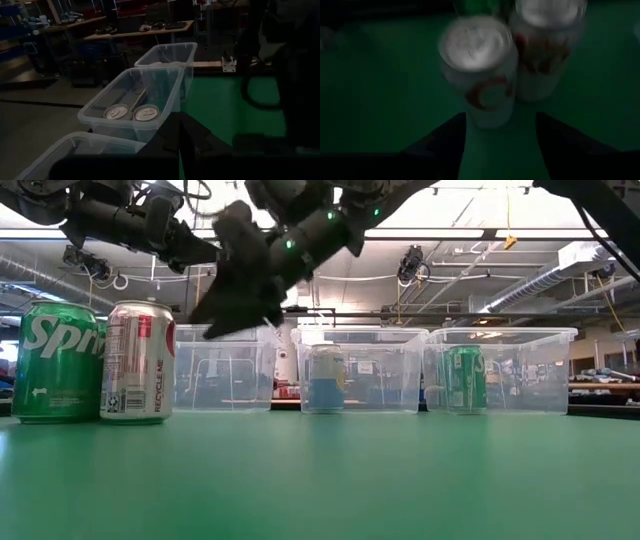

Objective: Sort soda cans
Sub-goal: Put the red silver soda can into the left transparent bin

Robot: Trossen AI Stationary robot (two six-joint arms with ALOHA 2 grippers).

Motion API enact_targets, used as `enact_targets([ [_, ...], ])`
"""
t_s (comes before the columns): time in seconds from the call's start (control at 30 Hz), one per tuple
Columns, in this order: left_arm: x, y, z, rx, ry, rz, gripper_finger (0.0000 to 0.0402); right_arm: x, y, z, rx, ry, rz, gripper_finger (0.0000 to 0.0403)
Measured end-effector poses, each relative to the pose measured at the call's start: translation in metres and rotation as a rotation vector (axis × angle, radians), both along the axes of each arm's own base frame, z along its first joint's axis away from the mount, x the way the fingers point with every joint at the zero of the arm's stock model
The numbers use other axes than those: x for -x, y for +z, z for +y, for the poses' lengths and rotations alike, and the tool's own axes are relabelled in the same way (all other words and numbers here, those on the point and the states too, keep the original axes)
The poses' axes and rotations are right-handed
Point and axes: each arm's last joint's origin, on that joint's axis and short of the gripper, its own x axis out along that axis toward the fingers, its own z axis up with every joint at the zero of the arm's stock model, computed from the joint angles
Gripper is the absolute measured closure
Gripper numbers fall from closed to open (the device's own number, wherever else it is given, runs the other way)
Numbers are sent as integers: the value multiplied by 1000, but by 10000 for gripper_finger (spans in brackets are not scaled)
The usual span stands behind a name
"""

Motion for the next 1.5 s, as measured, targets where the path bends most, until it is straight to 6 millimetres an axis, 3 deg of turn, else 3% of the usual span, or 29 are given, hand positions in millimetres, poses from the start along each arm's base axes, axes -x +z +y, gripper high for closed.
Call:
enact_targets([
  [0.23,0,5,0,-21,0,-46,401,-13,10,12,-14,13,-188,136],
  [0.53,0,5,0,-18,1,-46,401,-29,-16,21,-83,-11,-284,73],
  [0.97,-1,5,0,-2,0,-49,401,-31,-21,19,-18,-2,-298,80],
  [1.13,-1,5,-1,60,-18,-68,401,-24,-8,19,16,18,-268,82],
  [1.3,-1,20,-5,143,-137,-72,401,-6,28,14,75,29,-223,93],
  [1.4,1,36,-10,184,-163,-29,401,9,56,6,148,0,-194,130],
  [1.5,3,52,-16,197,-150,29,401,28,74,-4,226,-22,-107,203],
])
